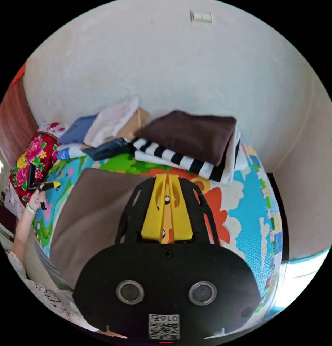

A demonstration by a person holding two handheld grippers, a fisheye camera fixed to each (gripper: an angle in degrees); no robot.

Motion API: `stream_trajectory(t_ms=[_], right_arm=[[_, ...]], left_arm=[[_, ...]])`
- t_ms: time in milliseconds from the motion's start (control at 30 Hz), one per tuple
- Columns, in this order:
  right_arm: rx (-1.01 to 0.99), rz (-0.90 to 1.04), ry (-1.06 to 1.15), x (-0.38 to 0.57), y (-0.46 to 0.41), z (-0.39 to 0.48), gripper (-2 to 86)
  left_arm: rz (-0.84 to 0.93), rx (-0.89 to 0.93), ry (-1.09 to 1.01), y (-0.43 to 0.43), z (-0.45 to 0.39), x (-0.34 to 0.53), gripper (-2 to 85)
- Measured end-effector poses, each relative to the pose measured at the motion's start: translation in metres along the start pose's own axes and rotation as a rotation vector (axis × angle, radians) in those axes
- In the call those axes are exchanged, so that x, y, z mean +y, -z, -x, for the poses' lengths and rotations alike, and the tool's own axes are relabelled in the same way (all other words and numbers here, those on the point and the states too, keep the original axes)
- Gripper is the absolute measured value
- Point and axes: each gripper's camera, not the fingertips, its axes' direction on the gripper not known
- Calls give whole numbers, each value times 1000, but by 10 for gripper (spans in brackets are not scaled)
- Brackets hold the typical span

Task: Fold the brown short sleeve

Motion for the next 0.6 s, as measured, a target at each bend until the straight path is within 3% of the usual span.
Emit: stream_trajectory(t_ms=[67,133,267,367,600], right_arm=[[18,-330,78,55,78,24,2],[28,-475,80,97,116,40,0],[-42,-543,253,205,153,84,1],[-30,-555,323,294,157,111,5],[27,-680,310,479,143,157,16]], left_arm=[[17,23,-135,17,-48,70,-5],[17,-3,-217,29,-80,128,3],[-16,-64,-325,47,-132,261,30],[-18,-57,-272,40,-145,337,49],[12,24,-114,5,-147,421,88]])
